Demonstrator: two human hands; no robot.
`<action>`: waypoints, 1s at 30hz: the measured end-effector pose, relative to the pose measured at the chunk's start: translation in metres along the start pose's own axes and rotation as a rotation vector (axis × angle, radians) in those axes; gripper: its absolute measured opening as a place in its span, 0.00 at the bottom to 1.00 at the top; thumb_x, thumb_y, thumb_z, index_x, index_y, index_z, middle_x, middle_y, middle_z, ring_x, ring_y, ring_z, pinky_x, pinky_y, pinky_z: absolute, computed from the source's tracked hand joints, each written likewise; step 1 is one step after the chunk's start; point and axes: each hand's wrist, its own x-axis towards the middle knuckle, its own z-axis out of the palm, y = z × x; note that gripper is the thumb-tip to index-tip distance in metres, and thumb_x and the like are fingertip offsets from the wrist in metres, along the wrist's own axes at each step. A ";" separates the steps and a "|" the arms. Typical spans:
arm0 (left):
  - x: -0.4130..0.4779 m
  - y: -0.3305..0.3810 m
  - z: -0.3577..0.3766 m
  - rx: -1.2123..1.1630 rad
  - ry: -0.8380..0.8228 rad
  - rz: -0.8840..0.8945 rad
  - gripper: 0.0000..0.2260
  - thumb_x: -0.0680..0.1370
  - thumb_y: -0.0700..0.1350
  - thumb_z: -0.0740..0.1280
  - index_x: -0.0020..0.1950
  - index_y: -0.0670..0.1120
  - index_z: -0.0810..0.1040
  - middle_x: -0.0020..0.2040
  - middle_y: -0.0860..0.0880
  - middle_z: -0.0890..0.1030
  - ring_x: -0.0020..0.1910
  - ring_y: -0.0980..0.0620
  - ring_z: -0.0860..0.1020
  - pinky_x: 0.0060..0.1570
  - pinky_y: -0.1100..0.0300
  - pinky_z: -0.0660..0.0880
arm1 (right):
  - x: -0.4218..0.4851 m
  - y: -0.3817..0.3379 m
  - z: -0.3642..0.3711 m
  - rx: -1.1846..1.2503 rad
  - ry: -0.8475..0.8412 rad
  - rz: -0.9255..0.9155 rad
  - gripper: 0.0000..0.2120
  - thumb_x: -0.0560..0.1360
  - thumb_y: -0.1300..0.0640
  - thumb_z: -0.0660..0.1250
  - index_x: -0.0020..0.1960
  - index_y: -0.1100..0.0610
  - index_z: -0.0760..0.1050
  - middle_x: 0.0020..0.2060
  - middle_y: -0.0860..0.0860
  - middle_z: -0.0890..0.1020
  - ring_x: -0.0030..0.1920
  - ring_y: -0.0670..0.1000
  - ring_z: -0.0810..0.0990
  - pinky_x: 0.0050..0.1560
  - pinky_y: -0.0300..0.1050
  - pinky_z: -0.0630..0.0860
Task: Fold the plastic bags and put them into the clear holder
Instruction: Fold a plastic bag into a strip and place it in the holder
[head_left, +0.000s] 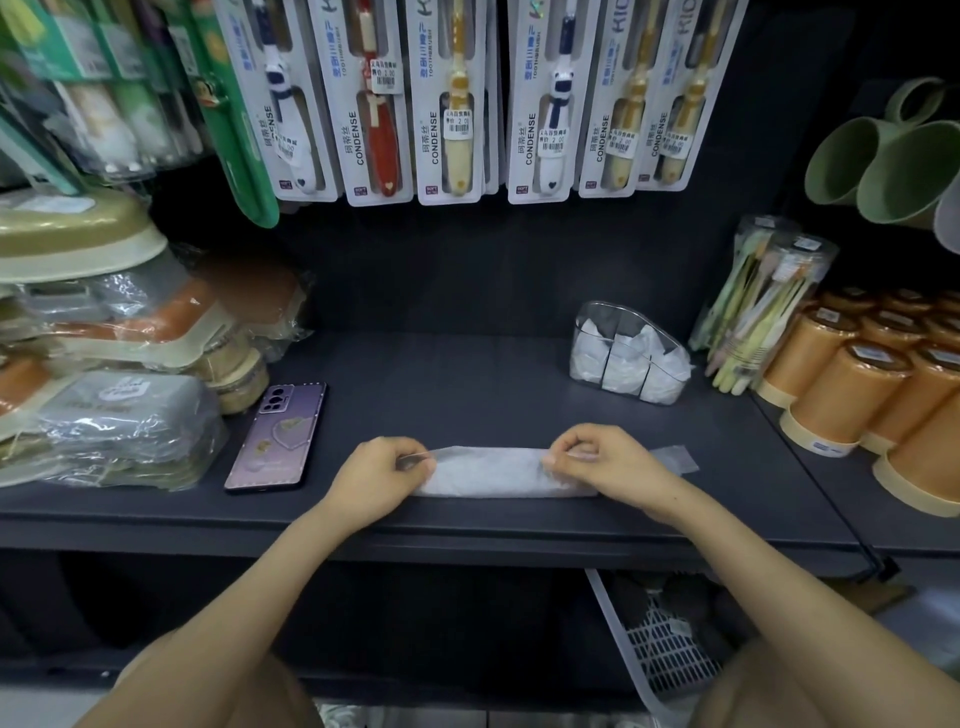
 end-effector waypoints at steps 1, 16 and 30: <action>0.001 0.001 0.000 0.004 -0.002 -0.015 0.07 0.78 0.46 0.66 0.42 0.49 0.81 0.44 0.52 0.84 0.47 0.53 0.79 0.50 0.57 0.73 | 0.002 0.002 -0.001 -0.022 0.003 0.009 0.08 0.74 0.53 0.72 0.42 0.58 0.80 0.37 0.44 0.83 0.40 0.40 0.79 0.45 0.33 0.72; -0.003 0.010 0.026 0.391 0.530 0.398 0.13 0.73 0.44 0.59 0.48 0.41 0.82 0.43 0.45 0.80 0.41 0.42 0.77 0.41 0.52 0.77 | 0.018 0.003 0.010 -0.357 0.079 0.117 0.11 0.74 0.50 0.69 0.34 0.50 0.78 0.40 0.46 0.83 0.44 0.47 0.79 0.42 0.43 0.72; 0.005 0.020 0.060 0.607 -0.031 0.068 0.40 0.68 0.61 0.25 0.79 0.53 0.45 0.80 0.46 0.46 0.78 0.46 0.42 0.75 0.49 0.37 | 0.026 0.000 0.003 -0.313 -0.002 0.166 0.19 0.74 0.50 0.68 0.25 0.50 0.74 0.28 0.46 0.81 0.40 0.52 0.82 0.45 0.50 0.78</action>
